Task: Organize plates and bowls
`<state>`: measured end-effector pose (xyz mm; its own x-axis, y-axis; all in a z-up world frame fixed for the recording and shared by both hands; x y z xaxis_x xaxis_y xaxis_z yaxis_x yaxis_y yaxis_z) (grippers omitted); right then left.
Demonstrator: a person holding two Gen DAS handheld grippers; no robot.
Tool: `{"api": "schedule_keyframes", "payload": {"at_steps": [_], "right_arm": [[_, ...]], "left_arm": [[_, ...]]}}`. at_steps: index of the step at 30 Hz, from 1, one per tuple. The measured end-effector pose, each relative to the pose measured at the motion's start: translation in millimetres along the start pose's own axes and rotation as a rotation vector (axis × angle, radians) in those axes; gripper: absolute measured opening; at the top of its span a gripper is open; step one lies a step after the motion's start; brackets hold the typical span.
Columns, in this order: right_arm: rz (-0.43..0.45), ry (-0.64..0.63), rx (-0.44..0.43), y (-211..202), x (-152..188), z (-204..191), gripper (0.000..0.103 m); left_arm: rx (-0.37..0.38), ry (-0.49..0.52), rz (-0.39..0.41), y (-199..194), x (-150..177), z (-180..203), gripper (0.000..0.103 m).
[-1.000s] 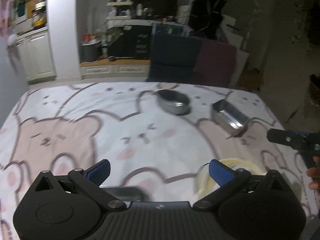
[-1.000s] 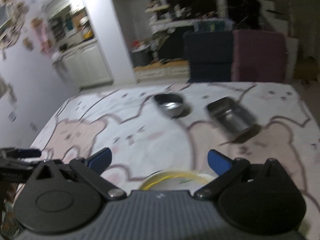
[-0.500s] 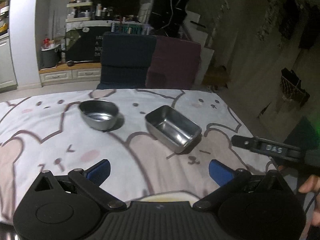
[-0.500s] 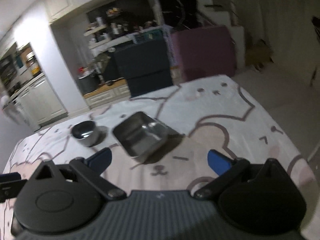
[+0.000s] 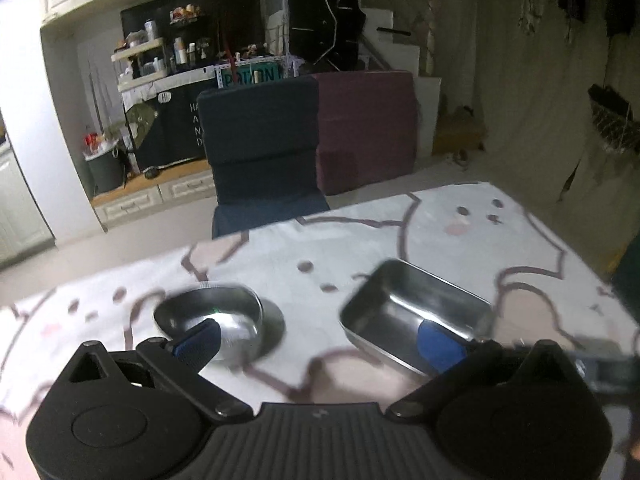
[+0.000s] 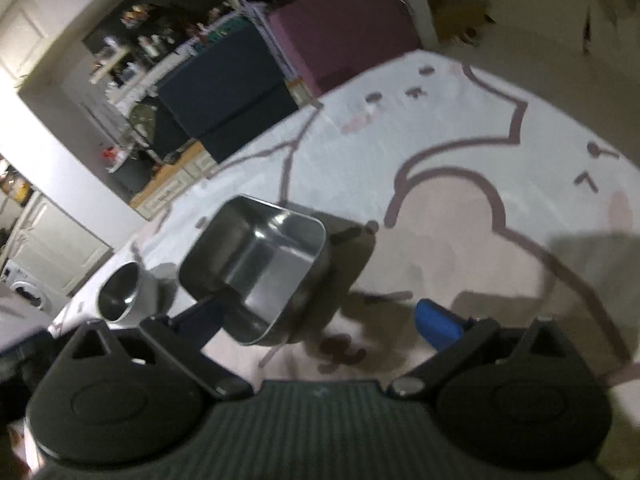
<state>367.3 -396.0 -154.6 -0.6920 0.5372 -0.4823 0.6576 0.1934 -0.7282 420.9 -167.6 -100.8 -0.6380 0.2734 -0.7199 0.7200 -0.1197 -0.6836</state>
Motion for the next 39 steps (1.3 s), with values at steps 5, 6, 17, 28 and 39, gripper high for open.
{"api": "schedule_keyframes", "payload": {"at_steps": [5,6,17,28,39], "right_arm": [[-0.024,0.087,0.021,22.0,-1.7,3.6,0.103],[-0.024,0.091,0.032,24.6,-1.7,4.3,0.103],[-0.088,-0.011,0.103,37.4,-3.5,9.7,0.103],[-0.089,-0.184,0.171,34.3,-10.0,7.2,0.103],[-0.084,-0.122,0.116,30.6,-13.1,16.7,0.092]], "left_arm": [[-0.029,0.089,-0.023,38.2,-18.3,8.8,0.103],[-0.038,0.12,-0.034,46.5,-18.0,12.8,0.103],[-0.094,0.245,-0.114,98.5,-1.7,26.9,0.103],[-0.131,0.29,-0.112,101.4,10.4,20.9,0.103],[-0.052,0.194,-0.152,81.7,30.0,6.8,0.083]]}}
Point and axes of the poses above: each gripper's, at about its wrist camera, not at the fingertips, and y roughly the way its jaws point, z to its right, x to its underside, the point moved 4 cm from there along y, roughly the way its jaws point, and after that the axes turned 6 degrees about -x, right-handed, at the moved point
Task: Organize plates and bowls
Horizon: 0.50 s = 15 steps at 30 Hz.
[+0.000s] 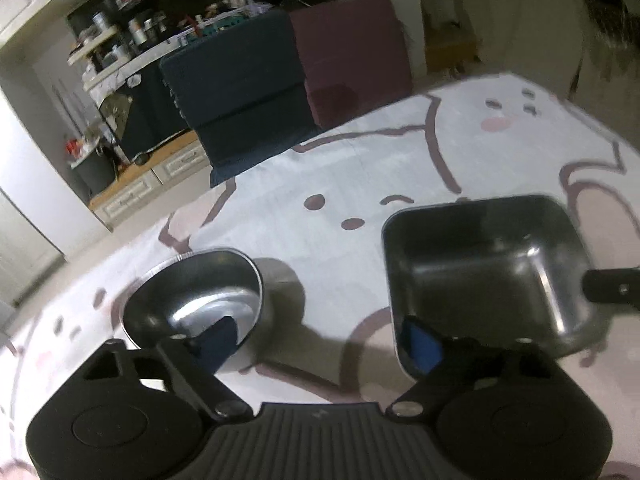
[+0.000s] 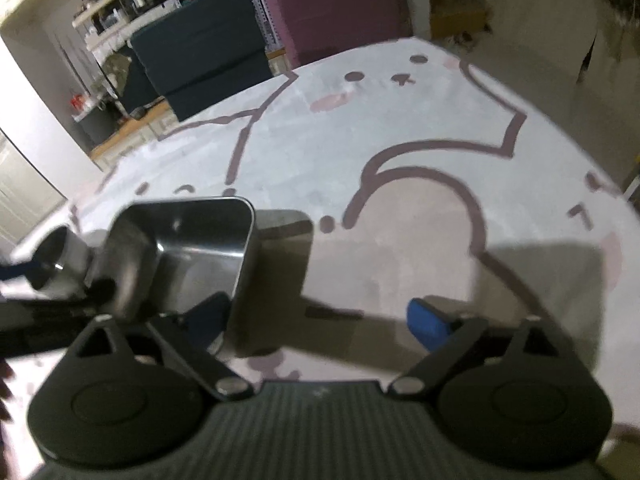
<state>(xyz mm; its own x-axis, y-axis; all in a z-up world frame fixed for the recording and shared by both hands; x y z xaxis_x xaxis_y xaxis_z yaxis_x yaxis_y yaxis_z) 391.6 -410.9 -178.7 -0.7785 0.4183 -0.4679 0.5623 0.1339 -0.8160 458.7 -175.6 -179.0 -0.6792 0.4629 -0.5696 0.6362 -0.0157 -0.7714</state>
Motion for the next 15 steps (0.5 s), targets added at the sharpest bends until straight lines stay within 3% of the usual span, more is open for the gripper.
{"api": "schedule_keyframes", "payload": {"at_steps": [6,15], "right_arm": [[0.007,-0.009,-0.035,-1.1,-0.3,-8.8,0.068],[-0.021,-0.056,-0.093,5.2,7.1,-26.2,0.03]], "left_arm": [[0.109,-0.105,-0.047,-8.7,9.1,-1.9,0.047],[0.166,-0.141,-0.043,-12.3,12.5,2.8,0.023]]}}
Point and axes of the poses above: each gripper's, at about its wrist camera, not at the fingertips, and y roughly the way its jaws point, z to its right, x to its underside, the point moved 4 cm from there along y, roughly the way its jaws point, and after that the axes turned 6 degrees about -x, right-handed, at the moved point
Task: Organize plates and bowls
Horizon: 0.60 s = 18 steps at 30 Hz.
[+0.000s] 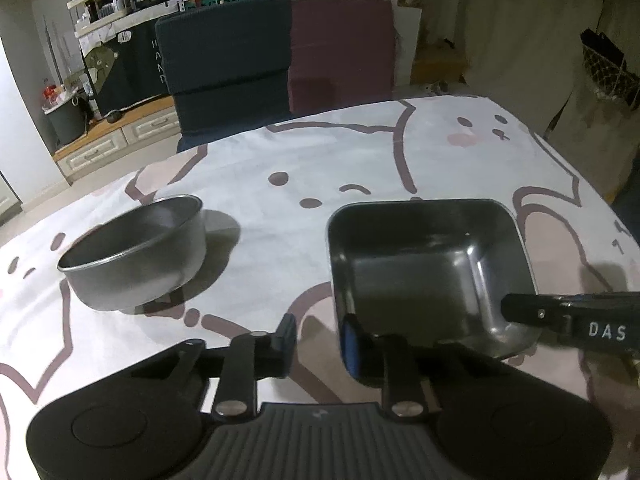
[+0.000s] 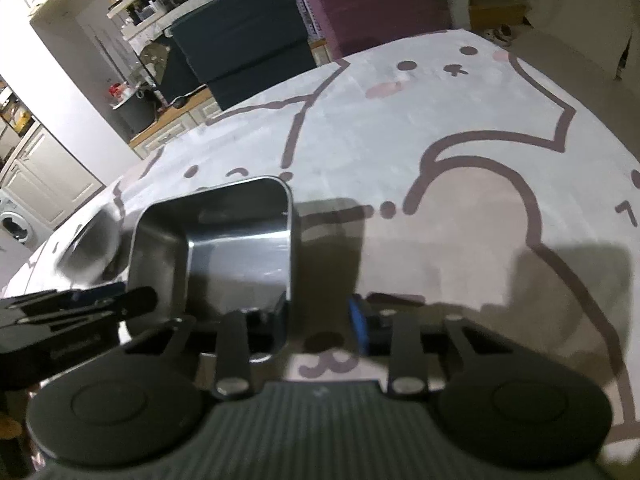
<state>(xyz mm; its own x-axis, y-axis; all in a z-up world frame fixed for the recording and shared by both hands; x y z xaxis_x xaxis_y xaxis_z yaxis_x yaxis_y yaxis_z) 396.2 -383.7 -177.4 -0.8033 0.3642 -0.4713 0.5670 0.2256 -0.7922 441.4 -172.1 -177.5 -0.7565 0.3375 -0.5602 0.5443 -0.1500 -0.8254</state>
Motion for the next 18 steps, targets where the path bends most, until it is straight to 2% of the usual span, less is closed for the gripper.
{"api": "schedule_keyframes", "payload": {"at_steps": [4,8,18], "right_arm": [[0.004,-0.017,-0.019,0.9,1.0,-5.6,0.018],[0.0,-0.014,-0.04,2.5,0.3,-6.4,0.009],[-0.023,-0.007,-0.024,-0.9,1.9,-8.7,0.005]], "left_arm": [[0.03,-0.038,-0.004,2.1,-0.9,-0.9,0.014],[0.065,-0.078,-0.012,3.6,0.9,-0.7,0.004],[0.088,-0.123,0.009,-14.9,5.3,-0.7,0.002]]}}
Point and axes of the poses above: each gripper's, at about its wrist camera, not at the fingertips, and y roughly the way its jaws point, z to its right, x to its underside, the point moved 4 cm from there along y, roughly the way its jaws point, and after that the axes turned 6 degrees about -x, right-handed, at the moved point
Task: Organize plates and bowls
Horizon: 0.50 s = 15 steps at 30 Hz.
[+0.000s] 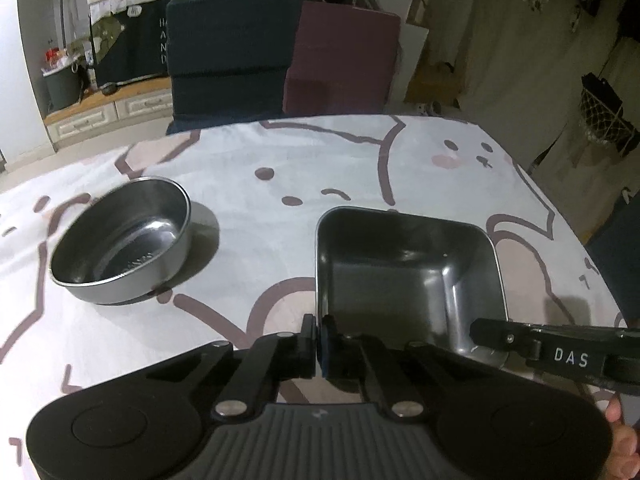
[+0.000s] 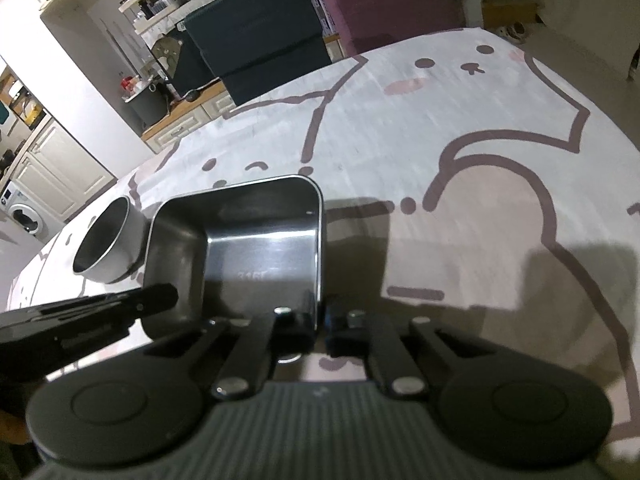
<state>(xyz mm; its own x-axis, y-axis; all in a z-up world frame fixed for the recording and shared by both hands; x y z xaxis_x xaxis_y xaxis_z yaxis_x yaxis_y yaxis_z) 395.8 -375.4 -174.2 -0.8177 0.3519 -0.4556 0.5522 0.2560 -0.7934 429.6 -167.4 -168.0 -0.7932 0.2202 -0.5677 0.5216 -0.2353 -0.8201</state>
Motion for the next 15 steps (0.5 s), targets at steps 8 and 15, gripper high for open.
{"api": "schedule_keyframes", "payload": {"at_steps": [8,15], "right_arm": [[0.041,-0.026,-0.037,-32.6,2.2,-18.8,0.005],[0.094,-0.074,-0.106,-77.7,13.3,-50.0,0.005]], "left_arm": [[-0.009,-0.044,0.069,-53.6,3.3,-9.0,0.002],[-0.035,-0.089,0.156,-121.6,20.5,-24.9,0.003]]}}
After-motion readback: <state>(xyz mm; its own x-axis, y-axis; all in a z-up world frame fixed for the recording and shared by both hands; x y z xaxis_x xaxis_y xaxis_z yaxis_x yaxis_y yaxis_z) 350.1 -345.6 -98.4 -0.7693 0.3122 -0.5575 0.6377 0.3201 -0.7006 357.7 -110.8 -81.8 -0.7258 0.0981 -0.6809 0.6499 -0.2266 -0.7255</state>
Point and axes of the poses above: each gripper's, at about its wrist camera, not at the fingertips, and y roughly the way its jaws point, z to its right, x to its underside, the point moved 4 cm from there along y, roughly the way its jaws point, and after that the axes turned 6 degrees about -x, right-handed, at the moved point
